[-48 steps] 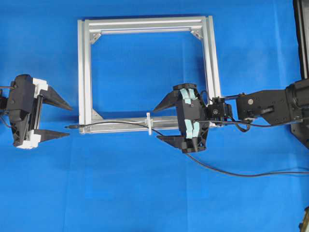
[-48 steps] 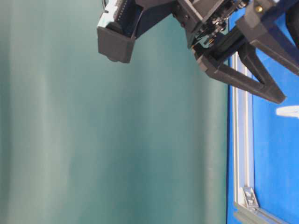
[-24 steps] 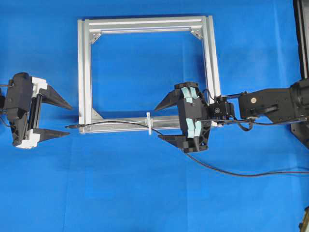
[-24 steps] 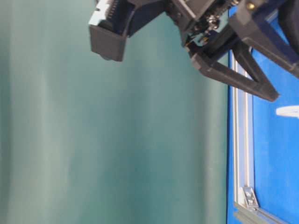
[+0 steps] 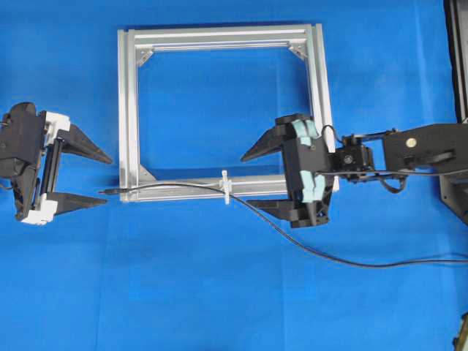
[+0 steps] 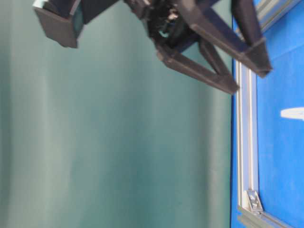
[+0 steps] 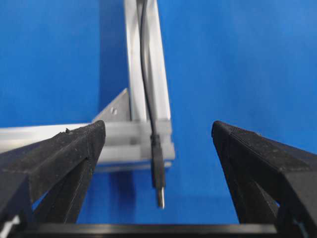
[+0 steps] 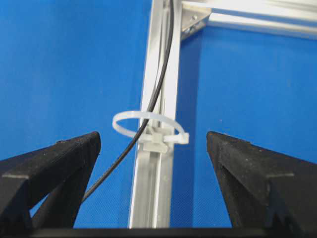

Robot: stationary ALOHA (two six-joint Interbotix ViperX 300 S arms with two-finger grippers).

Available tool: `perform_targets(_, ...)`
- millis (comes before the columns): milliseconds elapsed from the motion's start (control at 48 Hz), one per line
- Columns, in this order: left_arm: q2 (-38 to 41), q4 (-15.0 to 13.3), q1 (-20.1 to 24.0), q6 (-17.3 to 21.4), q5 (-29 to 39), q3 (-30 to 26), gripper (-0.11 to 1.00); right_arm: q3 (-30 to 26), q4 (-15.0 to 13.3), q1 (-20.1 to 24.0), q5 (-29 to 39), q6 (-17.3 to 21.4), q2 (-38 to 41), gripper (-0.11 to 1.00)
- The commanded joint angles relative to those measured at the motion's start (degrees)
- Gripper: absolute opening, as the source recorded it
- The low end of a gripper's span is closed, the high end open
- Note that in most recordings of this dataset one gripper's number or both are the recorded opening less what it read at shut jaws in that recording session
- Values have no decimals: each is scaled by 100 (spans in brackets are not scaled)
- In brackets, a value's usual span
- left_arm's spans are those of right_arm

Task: Insert the wire through the string loop located in the center.
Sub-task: 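Pull the plug leftward with the left gripper, drawing cable through loop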

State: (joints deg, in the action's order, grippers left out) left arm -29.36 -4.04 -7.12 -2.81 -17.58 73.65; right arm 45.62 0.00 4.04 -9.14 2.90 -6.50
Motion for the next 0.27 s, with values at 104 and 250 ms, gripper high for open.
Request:
perform_targets(104,-9,18,26,26,-18,-229,93,26,-9,18,-9,0,-316,91)
perform_targets(250,26,18,18,26,-18,-290,93,105,-9,18,-44,0,-378,91)
